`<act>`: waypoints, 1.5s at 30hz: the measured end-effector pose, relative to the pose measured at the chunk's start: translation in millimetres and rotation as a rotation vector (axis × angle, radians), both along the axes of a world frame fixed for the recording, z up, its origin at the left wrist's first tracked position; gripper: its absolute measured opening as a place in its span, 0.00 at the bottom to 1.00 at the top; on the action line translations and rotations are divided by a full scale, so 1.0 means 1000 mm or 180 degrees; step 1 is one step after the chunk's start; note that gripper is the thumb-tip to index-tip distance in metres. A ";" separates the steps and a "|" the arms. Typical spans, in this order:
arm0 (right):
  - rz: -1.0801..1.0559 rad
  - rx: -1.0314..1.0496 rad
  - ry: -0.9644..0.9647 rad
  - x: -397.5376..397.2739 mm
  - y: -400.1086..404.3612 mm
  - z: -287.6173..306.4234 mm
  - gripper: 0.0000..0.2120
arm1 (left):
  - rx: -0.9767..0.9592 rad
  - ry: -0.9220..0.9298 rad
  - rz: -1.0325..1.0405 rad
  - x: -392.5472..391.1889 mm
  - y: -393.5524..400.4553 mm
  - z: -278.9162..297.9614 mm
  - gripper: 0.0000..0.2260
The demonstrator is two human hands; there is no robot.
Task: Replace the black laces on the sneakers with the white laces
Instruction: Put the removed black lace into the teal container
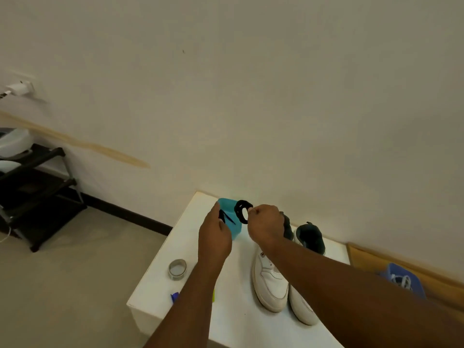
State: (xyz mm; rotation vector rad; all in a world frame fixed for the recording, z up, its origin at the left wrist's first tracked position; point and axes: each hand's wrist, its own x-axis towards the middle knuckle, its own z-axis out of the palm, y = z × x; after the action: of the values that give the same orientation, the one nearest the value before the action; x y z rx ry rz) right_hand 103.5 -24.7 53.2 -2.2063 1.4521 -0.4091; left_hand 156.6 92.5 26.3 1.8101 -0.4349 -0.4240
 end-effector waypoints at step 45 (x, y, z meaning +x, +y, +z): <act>0.0642 0.0664 -0.0755 0.010 -0.025 -0.065 0.24 | -0.0135 0.2342 -0.0811 0.069 -0.093 -0.027 0.51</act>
State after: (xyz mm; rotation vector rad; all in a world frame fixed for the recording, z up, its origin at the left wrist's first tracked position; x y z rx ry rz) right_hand 113.2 -50.1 -12.0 -2.0350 1.0853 -0.4139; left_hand 225.4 -0.3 -1.1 1.4303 -0.1499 -1.1920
